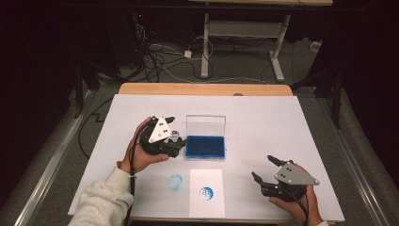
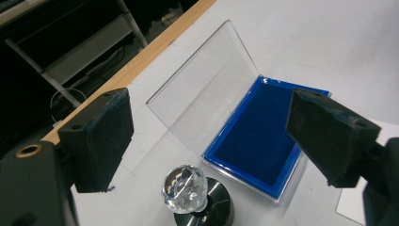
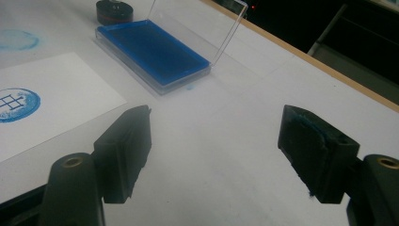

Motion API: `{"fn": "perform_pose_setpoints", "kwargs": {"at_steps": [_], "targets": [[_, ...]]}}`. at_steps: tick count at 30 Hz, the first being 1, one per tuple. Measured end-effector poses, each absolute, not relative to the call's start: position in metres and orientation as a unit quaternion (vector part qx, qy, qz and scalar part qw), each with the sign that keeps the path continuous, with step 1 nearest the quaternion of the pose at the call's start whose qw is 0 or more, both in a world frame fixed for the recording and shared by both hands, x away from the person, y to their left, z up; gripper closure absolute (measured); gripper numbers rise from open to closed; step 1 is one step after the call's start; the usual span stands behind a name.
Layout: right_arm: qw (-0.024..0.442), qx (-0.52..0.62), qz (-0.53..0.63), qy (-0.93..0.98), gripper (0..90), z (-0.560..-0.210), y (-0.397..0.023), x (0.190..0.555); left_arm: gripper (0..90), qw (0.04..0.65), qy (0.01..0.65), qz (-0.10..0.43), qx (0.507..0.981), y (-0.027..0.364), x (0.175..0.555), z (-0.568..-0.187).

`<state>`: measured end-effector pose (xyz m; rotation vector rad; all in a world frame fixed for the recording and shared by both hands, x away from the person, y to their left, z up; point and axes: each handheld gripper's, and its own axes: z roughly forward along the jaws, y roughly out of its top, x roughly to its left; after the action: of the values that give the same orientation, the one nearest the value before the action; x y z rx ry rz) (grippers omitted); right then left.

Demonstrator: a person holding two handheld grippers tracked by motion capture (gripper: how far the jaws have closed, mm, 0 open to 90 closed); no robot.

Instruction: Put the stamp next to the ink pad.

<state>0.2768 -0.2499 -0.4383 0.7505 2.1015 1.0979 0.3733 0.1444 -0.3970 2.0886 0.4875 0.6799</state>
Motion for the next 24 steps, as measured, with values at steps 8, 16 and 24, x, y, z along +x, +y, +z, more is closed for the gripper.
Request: {"fn": "perform_pose_setpoints", "kwargs": {"at_steps": [8,16,24], "targets": [[0.323,0.284,0.418,0.800,26.5,-0.438,-0.249,0.276,15.3,0.434,0.184,0.285,0.835,0.143,0.362,-0.394],[0.324,0.283,0.419,0.800,26.5,-0.437,-0.249,0.276,15.3,0.435,0.173,0.289,0.835,0.144,0.352,-0.395],[0.327,0.282,0.421,0.798,26.4,-0.436,-0.249,0.275,15.3,0.437,0.171,0.298,0.831,0.146,0.342,-0.397]]}}
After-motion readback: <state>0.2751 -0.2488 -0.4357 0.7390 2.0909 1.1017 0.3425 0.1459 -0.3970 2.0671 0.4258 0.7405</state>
